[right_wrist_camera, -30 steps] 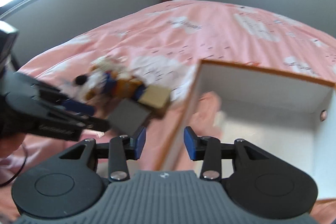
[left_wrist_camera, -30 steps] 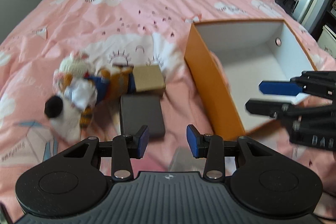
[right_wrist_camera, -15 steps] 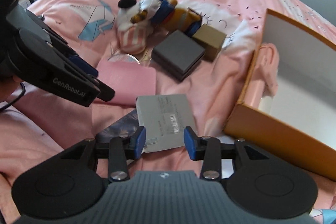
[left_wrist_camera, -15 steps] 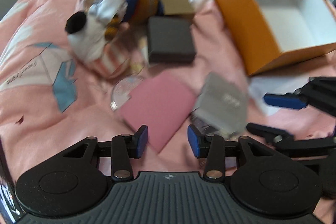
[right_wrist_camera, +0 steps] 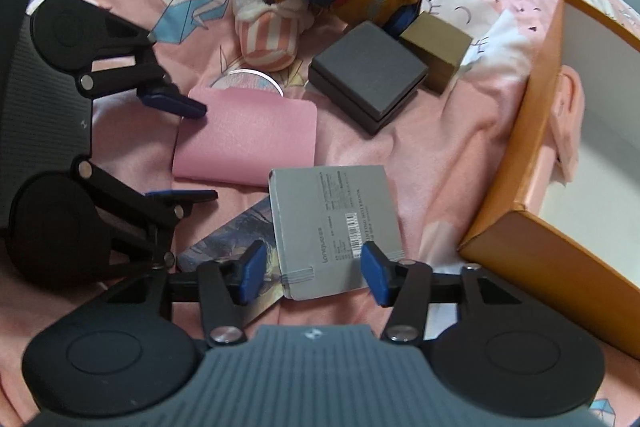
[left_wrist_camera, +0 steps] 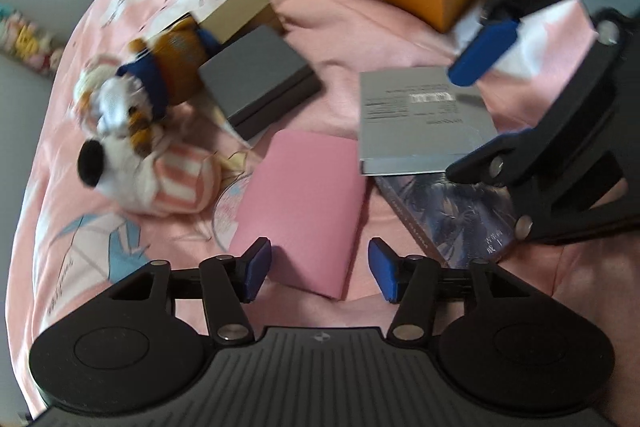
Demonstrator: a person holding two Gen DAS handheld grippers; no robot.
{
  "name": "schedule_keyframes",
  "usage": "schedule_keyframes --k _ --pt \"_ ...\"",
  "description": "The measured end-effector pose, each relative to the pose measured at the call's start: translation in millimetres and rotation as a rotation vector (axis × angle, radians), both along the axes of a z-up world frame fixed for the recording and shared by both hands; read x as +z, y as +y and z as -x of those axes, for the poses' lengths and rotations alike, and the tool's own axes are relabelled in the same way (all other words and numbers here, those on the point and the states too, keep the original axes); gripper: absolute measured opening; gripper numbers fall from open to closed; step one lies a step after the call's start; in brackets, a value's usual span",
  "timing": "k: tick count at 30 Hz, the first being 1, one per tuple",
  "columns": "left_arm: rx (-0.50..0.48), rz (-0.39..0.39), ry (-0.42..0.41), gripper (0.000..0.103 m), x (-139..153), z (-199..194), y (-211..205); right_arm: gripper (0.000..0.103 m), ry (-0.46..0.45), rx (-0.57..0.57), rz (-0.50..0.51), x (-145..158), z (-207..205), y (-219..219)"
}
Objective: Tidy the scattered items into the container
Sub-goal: 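Grasp the slim white box with the right gripper while left reaches the pink case, then grasp the pink case with the left gripper while right lifts the slim white box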
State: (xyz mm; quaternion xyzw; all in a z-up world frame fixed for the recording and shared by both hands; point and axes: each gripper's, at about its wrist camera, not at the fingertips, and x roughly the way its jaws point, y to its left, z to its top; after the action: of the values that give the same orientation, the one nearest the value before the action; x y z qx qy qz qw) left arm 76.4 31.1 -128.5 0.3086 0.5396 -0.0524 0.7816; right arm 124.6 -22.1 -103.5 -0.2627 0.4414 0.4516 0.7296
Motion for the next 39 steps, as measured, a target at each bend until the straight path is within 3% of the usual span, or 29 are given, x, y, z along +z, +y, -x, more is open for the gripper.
schedule_keyframes --k 8,15,18,19,20,26,30,34,39 --pt "-0.094 -0.116 -0.013 0.085 -28.5 -3.5 -11.2 0.081 0.018 -0.001 0.018 -18.3 -8.7 6.0" --pt "-0.074 -0.129 -0.024 0.095 -37.2 -9.9 -6.4 0.086 0.023 -0.008 0.002 -27.1 -12.3 10.7" --pt "-0.068 -0.13 -0.043 0.092 -34.1 -7.5 -7.1 0.073 -0.001 -0.036 -0.007 -23.3 -11.5 7.3" --pt "-0.066 -0.131 -0.052 0.088 -32.3 -6.3 -7.7 0.068 -0.002 -0.042 -0.013 -21.6 -10.9 5.8" --pt "-0.06 -0.136 -0.067 0.077 -30.4 -4.9 -8.2 0.062 -0.003 -0.044 -0.018 -19.7 -9.0 4.4" --pt "-0.017 -0.166 -0.133 0.056 -20.7 0.8 -8.1 0.034 -0.075 -0.059 -0.043 -2.0 10.3 -1.0" --pt "0.024 -0.139 -0.178 0.052 -7.4 0.6 -2.8 0.032 -0.17 -0.114 -0.041 10.1 16.3 -6.9" --pt "0.06 -0.121 -0.21 0.045 -1.9 -3.5 1.8 0.029 -0.273 -0.166 0.022 8.8 13.3 -7.0" --pt "0.068 -0.11 -0.198 0.044 -5.3 -10.2 5.4 0.025 -0.208 -0.189 0.014 2.9 0.4 -8.0"
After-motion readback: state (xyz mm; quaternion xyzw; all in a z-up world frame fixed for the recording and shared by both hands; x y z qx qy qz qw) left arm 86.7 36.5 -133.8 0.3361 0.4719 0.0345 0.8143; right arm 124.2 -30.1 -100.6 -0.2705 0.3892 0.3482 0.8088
